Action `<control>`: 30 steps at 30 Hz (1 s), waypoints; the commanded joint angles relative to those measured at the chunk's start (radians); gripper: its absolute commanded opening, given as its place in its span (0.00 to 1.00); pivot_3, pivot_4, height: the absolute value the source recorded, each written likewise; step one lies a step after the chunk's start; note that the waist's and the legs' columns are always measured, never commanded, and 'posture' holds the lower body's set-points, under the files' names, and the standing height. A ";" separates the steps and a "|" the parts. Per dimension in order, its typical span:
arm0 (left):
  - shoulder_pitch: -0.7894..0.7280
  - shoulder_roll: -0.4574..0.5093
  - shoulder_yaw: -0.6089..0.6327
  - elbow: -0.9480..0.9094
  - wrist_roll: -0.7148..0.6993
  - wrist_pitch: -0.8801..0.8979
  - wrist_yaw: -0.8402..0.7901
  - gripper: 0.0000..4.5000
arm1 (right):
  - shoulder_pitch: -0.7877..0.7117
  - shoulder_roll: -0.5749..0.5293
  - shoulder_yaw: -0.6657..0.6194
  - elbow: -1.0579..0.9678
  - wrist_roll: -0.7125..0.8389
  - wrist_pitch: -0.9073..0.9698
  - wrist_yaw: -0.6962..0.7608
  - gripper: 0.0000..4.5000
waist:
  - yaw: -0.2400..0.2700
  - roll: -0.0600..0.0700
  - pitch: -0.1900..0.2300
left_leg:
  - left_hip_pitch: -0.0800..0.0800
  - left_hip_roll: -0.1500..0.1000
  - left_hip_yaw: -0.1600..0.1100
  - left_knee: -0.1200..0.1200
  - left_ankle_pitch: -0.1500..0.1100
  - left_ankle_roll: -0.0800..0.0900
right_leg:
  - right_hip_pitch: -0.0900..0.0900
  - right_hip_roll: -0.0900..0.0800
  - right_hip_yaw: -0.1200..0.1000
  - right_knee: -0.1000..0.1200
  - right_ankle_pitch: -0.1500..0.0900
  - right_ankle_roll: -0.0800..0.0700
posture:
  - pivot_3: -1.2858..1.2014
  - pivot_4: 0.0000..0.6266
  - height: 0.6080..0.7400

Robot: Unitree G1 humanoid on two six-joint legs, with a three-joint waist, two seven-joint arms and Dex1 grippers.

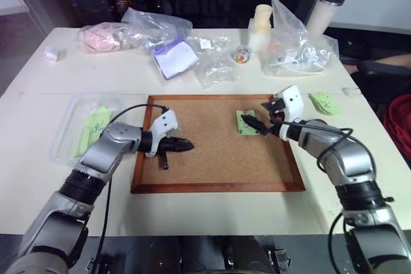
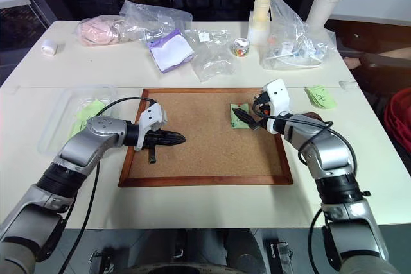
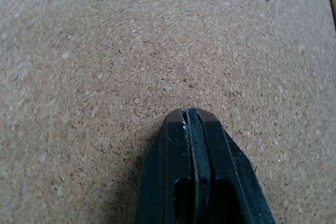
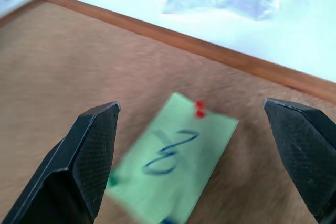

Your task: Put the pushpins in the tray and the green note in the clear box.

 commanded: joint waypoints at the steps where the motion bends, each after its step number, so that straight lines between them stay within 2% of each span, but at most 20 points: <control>1: 0.047 -0.019 -0.037 0.043 0.050 0.018 0.004 0.02 | -0.062 0.028 0.001 0.100 -0.070 -0.107 0.039 1.00 | 0.000 0.002 -0.001 | 0.000 0.000 0.000 0.000 0.000 0.000 | 0.000 0.000 0.000 0.000 0.000 0.000 | 0.52 0.24 0.95; 8: 0.054 -0.037 -0.020 0.032 0.086 0.016 0.024 0.02 | -0.130 0.073 0.010 0.268 -0.163 -0.241 0.110 1.00 | 0.000 0.004 -0.002 | 0.002 -0.001 0.000 0.000 0.000 0.000 | 0.003 -0.001 0.000 0.000 0.001 0.001 | 0.52 0.24 0.95; 9: 0.059 -0.037 -0.021 0.026 0.090 0.015 0.025 0.00 | -0.135 0.083 0.011 0.283 -0.169 -0.247 0.120 0.94 | 0.001 0.004 -0.002 | 0.002 -0.001 0.000 0.000 0.000 0.000 | 0.003 -0.001 0.000 0.000 0.001 0.001 | 0.52 0.24 0.95; 11: 0.064 -0.038 -0.021 0.020 0.097 0.014 0.025 0.00 | -0.142 0.096 0.009 0.304 -0.179 -0.254 0.134 0.82 | 0.000 0.004 -0.002 | 0.003 -0.001 0.000 0.000 0.000 0.000 | 0.003 -0.001 0.000 0.001 0.001 0.002 | 0.52 0.24 0.95; 12: 0.068 -0.039 -0.018 0.018 0.099 0.014 0.029 0.00 | -0.146 0.103 0.012 0.321 -0.189 -0.262 0.139 0.72 | 0.000 0.004 -0.002 | 0.003 -0.001 0.000 0.000 0.000 0.000 | 0.004 -0.001 0.000 0.000 0.001 0.002 | 0.52 0.24 0.95; 18: 0.068 -0.042 -0.009 0.020 0.112 0.006 0.035 0.00 | -0.169 0.118 0.009 0.378 -0.229 -0.270 0.161 0.02 | -0.001 0.004 -0.003 | 0.004 -0.001 0.000 0.000 0.000 0.000 | 0.004 -0.001 0.000 0.001 0.001 0.002 | 0.52 0.24 0.95; 30: 0.067 -0.038 -0.029 0.032 0.168 -0.029 0.031 0.00 | -0.177 0.140 -0.086 0.335 -0.194 -0.322 0.149 0.01 | -0.003 0.005 -0.003 | 0.011 -0.001 0.000 0.000 0.000 0.000 | 0.011 -0.001 0.000 0.000 0.001 0.002 | 0.52 0.24 0.95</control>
